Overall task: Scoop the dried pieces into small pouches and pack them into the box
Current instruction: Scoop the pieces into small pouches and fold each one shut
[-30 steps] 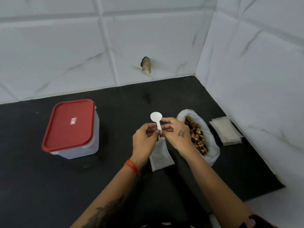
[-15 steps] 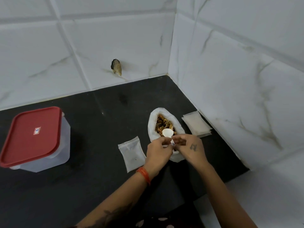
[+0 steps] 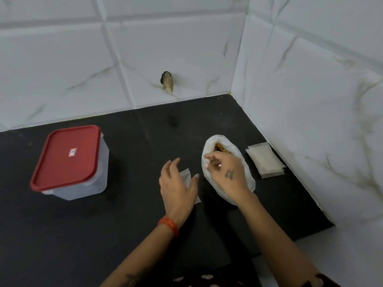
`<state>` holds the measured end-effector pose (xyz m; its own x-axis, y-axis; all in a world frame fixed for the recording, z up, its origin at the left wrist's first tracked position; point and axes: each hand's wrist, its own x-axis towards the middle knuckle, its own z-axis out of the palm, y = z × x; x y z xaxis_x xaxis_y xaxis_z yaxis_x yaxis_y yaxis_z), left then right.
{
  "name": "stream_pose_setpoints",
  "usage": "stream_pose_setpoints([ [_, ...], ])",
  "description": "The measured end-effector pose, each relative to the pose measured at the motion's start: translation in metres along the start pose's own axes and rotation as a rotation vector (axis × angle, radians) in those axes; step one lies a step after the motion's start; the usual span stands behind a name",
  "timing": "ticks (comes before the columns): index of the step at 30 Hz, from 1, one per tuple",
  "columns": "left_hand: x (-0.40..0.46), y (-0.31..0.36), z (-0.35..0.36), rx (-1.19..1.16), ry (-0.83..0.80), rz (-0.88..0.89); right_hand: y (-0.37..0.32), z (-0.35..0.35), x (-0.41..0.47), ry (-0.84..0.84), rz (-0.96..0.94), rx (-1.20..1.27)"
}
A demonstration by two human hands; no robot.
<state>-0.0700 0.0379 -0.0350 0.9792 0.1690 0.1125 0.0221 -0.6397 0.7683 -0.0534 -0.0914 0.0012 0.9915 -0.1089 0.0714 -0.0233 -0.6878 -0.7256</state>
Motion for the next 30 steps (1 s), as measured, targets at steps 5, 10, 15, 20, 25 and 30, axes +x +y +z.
stream_pose_setpoints([
  [5,-0.005,-0.030,0.003,0.106,-0.084,-0.114,-0.017,0.048,0.018,-0.154,-0.237,-0.150],
  [10,-0.011,-0.041,0.004,0.109,-0.153,-0.070,-0.018,0.069,0.024,-0.291,-0.325,-0.436],
  [15,-0.009,-0.040,-0.003,0.036,-0.147,-0.055,-0.019,0.068,0.022,-0.242,-0.288,-0.407],
  [20,0.003,-0.029,-0.017,0.066,-0.115,0.012,-0.031,0.045,0.014,-0.137,-0.131,-0.071],
  [25,0.016,-0.016,-0.034,-0.014,-0.139,0.168,-0.035,0.016,0.005,-0.229,0.008,0.173],
  [30,0.021,-0.014,-0.041,-0.069,-0.274,0.250,-0.031,-0.008,0.002,-0.347,0.181,0.346],
])
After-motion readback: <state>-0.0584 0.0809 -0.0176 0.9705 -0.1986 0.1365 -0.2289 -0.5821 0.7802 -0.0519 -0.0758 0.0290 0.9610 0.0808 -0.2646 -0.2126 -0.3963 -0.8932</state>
